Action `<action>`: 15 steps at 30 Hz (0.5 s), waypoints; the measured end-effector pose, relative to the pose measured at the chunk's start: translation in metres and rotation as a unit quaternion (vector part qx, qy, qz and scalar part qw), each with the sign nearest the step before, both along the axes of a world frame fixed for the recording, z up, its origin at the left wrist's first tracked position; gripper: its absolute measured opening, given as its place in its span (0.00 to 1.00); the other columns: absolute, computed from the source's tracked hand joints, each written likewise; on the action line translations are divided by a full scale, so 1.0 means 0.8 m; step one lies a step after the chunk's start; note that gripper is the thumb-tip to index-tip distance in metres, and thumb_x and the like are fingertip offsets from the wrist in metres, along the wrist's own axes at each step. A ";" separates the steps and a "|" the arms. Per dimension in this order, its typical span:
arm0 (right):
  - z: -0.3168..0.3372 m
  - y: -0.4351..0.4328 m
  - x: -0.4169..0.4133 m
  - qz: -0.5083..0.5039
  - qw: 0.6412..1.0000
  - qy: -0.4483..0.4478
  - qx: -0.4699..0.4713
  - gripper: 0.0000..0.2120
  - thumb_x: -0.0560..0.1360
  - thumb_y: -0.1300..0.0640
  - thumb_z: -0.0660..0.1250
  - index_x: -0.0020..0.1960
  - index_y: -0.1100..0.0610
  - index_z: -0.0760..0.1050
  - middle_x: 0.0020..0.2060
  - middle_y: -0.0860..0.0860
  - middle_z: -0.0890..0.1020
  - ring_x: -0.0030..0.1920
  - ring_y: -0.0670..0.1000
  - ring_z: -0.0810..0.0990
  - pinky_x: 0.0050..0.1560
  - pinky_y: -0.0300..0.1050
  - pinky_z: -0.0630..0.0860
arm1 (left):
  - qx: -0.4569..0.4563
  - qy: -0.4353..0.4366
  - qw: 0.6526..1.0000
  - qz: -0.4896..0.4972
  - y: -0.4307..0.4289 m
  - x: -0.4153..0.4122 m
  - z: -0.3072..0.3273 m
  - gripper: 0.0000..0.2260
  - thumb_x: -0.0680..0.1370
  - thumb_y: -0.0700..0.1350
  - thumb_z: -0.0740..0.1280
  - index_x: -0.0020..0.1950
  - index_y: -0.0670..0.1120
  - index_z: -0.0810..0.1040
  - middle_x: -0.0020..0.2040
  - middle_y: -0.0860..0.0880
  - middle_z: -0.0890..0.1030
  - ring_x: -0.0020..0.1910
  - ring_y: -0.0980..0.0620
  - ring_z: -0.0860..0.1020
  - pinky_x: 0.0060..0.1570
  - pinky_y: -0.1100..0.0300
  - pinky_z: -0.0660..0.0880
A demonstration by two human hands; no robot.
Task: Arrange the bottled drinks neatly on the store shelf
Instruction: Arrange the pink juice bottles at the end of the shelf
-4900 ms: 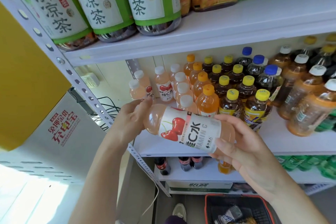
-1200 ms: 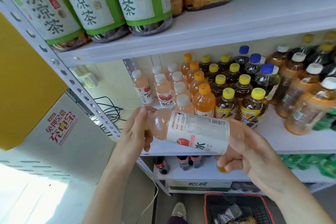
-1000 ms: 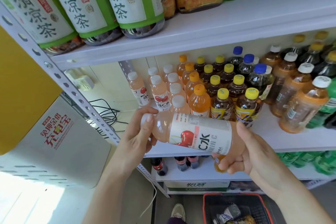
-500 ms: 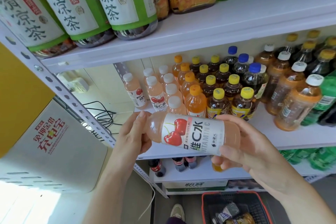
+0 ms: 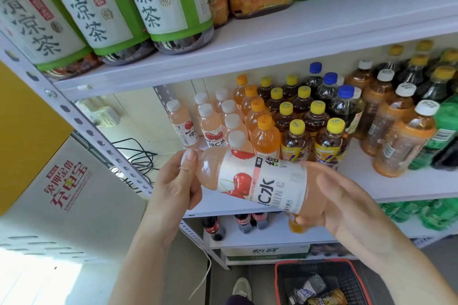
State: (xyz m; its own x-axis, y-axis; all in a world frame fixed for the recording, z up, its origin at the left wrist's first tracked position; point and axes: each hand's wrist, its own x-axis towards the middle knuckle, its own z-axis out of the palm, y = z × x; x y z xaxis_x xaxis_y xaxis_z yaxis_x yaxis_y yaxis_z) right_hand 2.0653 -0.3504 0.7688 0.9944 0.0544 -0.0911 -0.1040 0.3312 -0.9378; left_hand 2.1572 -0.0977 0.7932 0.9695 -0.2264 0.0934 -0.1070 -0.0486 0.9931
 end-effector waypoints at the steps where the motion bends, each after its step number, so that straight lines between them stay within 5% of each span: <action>1: 0.002 0.001 -0.006 0.028 0.999 -0.024 0.000 0.37 0.59 0.39 0.82 0.65 0.46 0.76 0.55 0.54 0.83 0.47 0.55 0.84 0.40 0.45 0.81 | 0.000 0.008 1.000 0.010 -0.002 0.001 0.000 0.28 0.77 0.64 0.63 0.50 0.36 0.73 0.28 0.55 0.61 0.26 0.55 0.57 0.24 0.65 0.57; 4: -0.005 0.000 -0.017 0.022 0.999 -0.032 -0.030 0.37 0.64 0.49 0.82 0.69 0.46 0.71 0.60 0.52 0.80 0.51 0.57 0.84 0.44 0.48 0.81 | 0.014 0.034 0.999 0.025 -0.004 0.006 -0.004 0.28 0.78 0.64 0.62 0.47 0.36 0.70 0.29 0.54 0.61 0.26 0.54 0.56 0.24 0.64 0.56; 10: 0.011 0.004 -0.022 0.000 1.000 0.006 -0.001 0.29 0.65 0.37 0.77 0.62 0.47 0.77 0.53 0.61 0.84 0.37 0.62 0.85 0.29 0.42 0.80 | 0.057 0.041 0.998 -0.005 -0.001 0.007 -0.008 0.18 0.76 0.66 0.64 0.51 0.53 0.80 0.39 0.50 0.80 0.38 0.53 0.76 0.35 0.65 0.74; 15: 0.007 0.005 -0.018 -0.047 0.995 0.086 0.020 0.31 0.67 0.26 0.63 0.52 0.50 0.84 0.42 0.66 0.84 0.28 0.56 0.81 0.23 0.40 0.76 | -0.084 0.055 0.983 -0.157 0.013 0.007 0.004 0.22 0.72 0.52 0.73 0.64 0.48 0.76 0.38 0.38 0.59 0.31 0.48 0.57 0.26 0.63 0.56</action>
State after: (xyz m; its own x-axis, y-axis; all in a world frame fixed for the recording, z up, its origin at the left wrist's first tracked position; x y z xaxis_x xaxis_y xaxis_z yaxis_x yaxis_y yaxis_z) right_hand 2.0508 -0.3464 0.7743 0.9653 -0.0322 -0.2591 -0.2275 0.3833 -0.8952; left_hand 2.1631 -0.0877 0.7965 0.8607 -0.5063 0.0538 0.0174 0.1348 0.9907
